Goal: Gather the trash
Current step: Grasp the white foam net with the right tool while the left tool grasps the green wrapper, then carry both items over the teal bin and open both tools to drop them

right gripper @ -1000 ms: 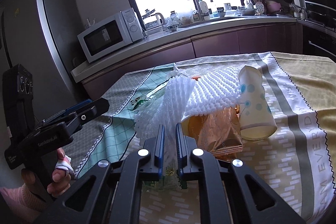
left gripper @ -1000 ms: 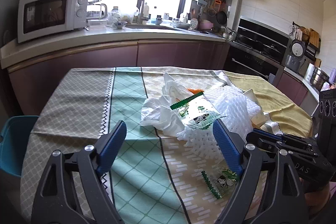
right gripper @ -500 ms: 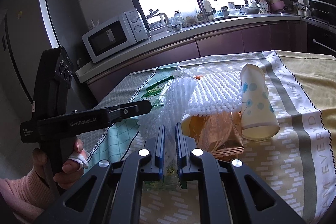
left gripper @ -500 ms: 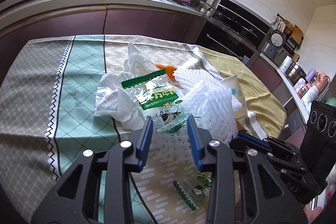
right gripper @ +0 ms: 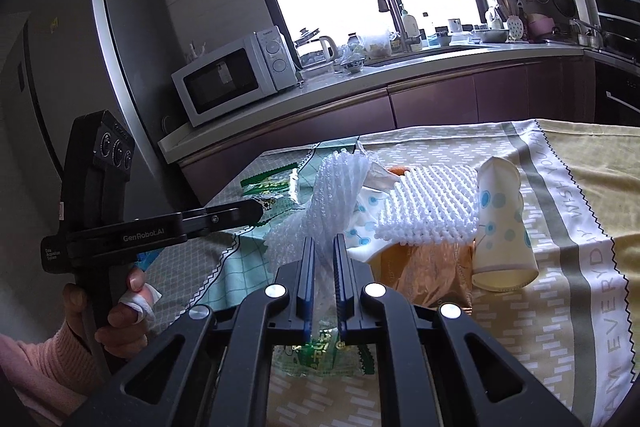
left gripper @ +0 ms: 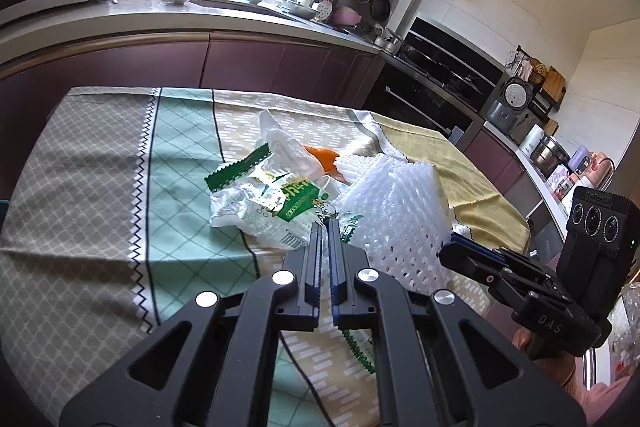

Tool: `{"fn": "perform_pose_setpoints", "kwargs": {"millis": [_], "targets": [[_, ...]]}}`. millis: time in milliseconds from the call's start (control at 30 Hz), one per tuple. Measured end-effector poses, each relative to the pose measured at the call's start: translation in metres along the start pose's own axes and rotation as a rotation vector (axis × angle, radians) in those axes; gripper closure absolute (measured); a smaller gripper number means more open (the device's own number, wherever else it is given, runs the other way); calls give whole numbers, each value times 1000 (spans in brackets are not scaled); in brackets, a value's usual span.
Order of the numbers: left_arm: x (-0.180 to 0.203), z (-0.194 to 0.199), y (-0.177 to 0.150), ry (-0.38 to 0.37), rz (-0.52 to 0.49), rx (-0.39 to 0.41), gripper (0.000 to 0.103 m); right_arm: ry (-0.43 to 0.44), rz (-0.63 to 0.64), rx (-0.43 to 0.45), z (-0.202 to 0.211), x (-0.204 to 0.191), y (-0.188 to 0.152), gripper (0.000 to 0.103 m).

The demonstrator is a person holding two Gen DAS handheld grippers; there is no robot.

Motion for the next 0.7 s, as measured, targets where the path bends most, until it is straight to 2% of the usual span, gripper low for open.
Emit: {"fn": "perform_pose_setpoints", "kwargs": {"millis": [200, 400, 533, 700], "targets": [[-50, 59, 9, 79, -2, 66, 99, 76, 41, -1, -12, -32, 18, 95], [-121, 117, 10, 217, 31, 112, 99, 192, 89, -49, -57, -77, 29, 95], [-179, 142, 4, 316, 84, 106, 101, 275, 106, -98, -96, -111, 32, 95], [-250, 150, -9, 383, 158, 71, 101, 341, 141, -153, -145, -157, 34, 95]]}}
Point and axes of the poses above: each gripper's, at about its wrist camera, not at the fingertips, and z roughly against the way its jaws point, x to its right, y to its top, the point moved 9 cm from there along -z, roughly the way its jaws point, and after that the axes turned 12 degrees about y, right-handed, at the moved point
